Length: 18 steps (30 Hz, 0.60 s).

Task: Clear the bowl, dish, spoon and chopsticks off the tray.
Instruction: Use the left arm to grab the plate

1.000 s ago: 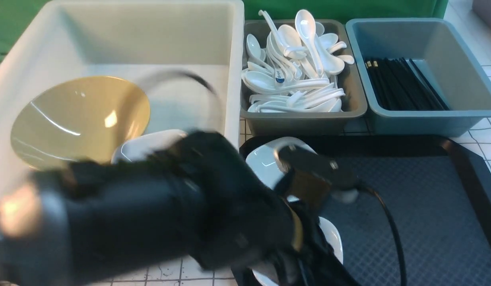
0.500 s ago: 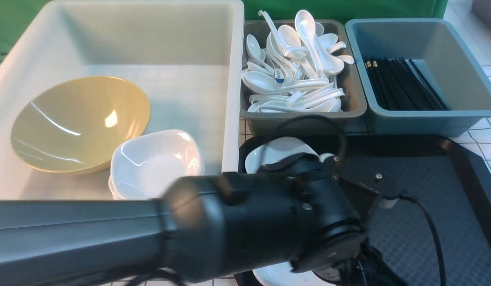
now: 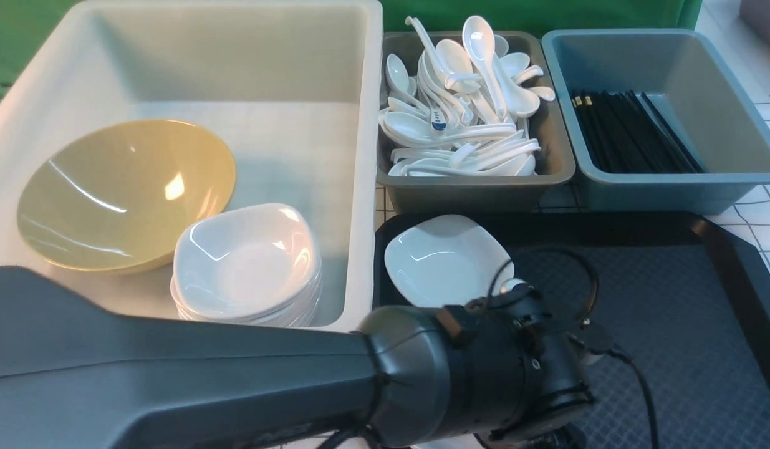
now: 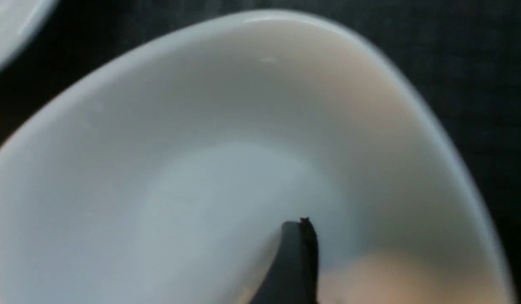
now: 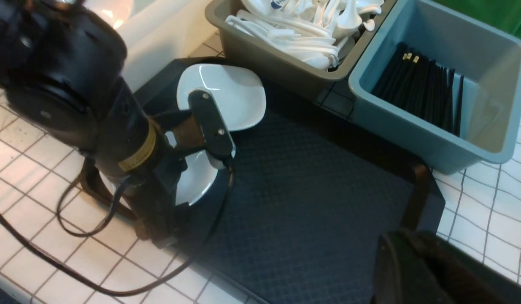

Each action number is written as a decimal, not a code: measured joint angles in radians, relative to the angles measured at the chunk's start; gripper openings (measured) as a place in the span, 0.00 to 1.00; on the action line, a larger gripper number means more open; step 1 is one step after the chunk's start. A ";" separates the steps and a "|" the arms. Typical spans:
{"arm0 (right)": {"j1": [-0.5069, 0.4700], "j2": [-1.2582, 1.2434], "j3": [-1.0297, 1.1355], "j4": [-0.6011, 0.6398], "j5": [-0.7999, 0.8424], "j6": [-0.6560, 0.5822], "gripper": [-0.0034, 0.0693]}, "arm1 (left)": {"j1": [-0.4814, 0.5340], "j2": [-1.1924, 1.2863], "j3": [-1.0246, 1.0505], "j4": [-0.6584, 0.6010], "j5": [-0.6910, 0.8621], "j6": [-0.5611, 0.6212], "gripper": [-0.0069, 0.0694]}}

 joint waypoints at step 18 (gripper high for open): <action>0.000 0.000 0.000 -0.048 0.000 -0.026 0.11 | -0.046 -0.124 -0.001 0.033 0.080 0.006 0.15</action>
